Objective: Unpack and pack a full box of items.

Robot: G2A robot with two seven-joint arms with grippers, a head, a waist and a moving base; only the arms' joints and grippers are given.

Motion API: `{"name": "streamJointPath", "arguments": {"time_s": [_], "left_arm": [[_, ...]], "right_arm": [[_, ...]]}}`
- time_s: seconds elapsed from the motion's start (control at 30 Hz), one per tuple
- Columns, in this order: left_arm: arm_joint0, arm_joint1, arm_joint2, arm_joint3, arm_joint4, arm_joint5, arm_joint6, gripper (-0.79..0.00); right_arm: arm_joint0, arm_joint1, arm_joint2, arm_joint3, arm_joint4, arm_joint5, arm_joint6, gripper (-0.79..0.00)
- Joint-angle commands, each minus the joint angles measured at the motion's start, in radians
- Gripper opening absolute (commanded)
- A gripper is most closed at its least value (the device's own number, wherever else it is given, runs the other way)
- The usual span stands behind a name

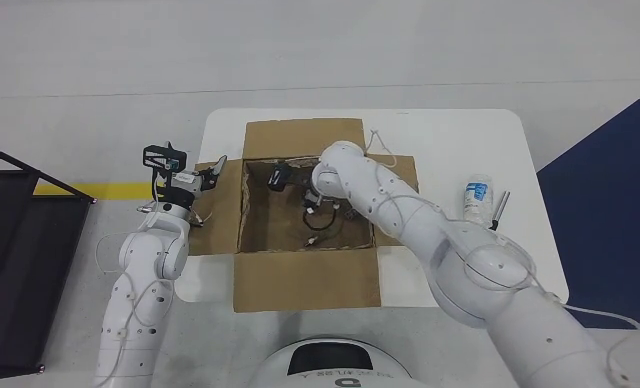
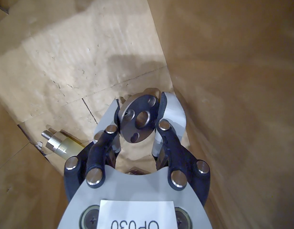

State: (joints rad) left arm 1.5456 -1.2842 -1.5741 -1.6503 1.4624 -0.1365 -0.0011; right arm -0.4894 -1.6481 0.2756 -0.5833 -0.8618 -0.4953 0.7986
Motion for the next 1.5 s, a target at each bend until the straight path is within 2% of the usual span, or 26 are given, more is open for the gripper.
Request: {"name": "streamJointPath", "arguments": {"time_s": [0.0,0.27,0.47,0.67,0.8,0.93,1.07,1.1,1.47], "left_arm": [[0.0,0.0,0.0,0.0,0.0,0.0,0.0,0.0],[0.0,0.0,0.0,0.0,0.0,0.0,0.0,0.0],[0.0,0.0,0.0,0.0,0.0,0.0,0.0,0.0],[0.0,0.0,0.0,0.0,0.0,0.0,0.0,0.0],[0.0,0.0,0.0,0.0,0.0,0.0,0.0,0.0],[0.0,0.0,0.0,0.0,0.0,0.0,0.0,0.0],[0.0,0.0,0.0,0.0,0.0,0.0,0.0,0.0],[0.0,0.0,0.0,0.0,0.0,0.0,0.0,0.0],[0.0,0.0,0.0,0.0,0.0,0.0,0.0,0.0]], "right_arm": [[0.002,-0.005,0.0,0.005,-0.005,-0.005,0.015,-0.785],[0.012,0.0,0.016,-0.085,-0.011,-0.079,0.073,-0.785],[-0.016,0.052,0.053,-0.266,-0.046,-0.095,0.108,-0.785],[-0.105,0.153,0.143,-0.544,-0.098,-0.085,0.18,-0.785],[-0.219,0.246,0.263,-0.807,-0.139,-0.153,0.187,-0.785],[-0.398,0.342,0.446,-1.086,-0.229,-0.181,0.185,-0.785],[-0.615,0.414,0.646,-1.325,-0.31,-0.213,0.125,-0.785],[-0.644,0.422,0.674,-1.348,-0.315,-0.217,0.118,-0.785],[-0.65,0.423,0.674,-1.357,-0.319,-0.209,0.1,-0.785]]}}
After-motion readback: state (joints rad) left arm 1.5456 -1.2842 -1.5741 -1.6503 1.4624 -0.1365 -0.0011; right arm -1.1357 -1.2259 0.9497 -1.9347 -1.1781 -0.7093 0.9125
